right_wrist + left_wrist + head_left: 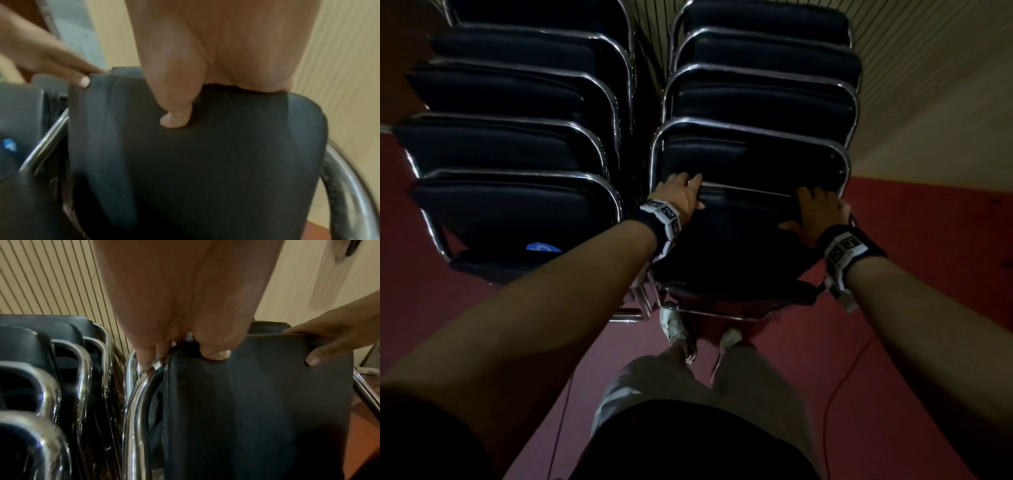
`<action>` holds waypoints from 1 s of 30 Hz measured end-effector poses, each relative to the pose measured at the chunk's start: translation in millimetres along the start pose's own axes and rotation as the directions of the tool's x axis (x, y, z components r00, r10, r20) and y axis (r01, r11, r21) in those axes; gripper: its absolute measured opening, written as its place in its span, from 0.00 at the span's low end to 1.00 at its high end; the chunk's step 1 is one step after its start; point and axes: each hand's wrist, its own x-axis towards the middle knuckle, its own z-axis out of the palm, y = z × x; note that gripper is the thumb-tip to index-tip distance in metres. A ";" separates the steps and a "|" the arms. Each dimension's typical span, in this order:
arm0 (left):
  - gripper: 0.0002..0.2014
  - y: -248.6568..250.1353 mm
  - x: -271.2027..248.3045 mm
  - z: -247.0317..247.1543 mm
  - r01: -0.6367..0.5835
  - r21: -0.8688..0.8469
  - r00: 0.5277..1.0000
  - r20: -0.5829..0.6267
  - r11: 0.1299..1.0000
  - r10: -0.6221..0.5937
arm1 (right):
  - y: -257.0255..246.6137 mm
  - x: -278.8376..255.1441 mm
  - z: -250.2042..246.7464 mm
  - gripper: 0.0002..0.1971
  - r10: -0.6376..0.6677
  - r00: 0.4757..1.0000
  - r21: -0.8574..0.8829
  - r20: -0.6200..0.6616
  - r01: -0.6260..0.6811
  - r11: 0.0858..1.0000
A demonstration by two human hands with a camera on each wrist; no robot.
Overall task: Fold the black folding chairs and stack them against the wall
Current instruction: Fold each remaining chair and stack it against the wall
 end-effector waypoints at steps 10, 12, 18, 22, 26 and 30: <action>0.34 8.0 3.7 12.1 0.152 0.020 0.988 0.013 0.988 -0.152 | 4.6 4.8 5.5 0.42 -0.042 0.998 0.006 0.039 0.042 0.999; 0.34 15.3 -4.2 12.3 0.211 0.019 0.977 -0.016 0.977 -0.210 | 4.7 3.2 5.2 0.42 -0.059 0.997 0.004 0.045 0.059 0.998; 0.40 29.6 -48.7 40.7 0.298 -0.080 0.951 -0.067 0.951 -0.303 | 7.9 -8.0 2.6 0.36 -0.120 0.990 0.038 0.072 0.117 0.992; 0.40 26.7 -94.2 58.0 0.375 -0.145 0.914 -0.103 0.915 -0.391 | 11.8 -16.9 -3.1 0.37 -0.143 0.986 0.053 0.080 0.139 0.989; 0.31 22.4 -136.8 58.1 0.414 -0.232 0.901 -0.032 0.880 -0.432 | 21.7 -23.4 -0.5 0.37 -0.140 0.982 0.034 0.131 0.136 0.990; 0.23 21.7 -201.9 55.9 0.481 -0.273 0.858 -0.048 0.833 -0.511 | 16.1 -28.3 -6.5 0.40 -0.177 0.976 0.006 0.128 0.178 0.984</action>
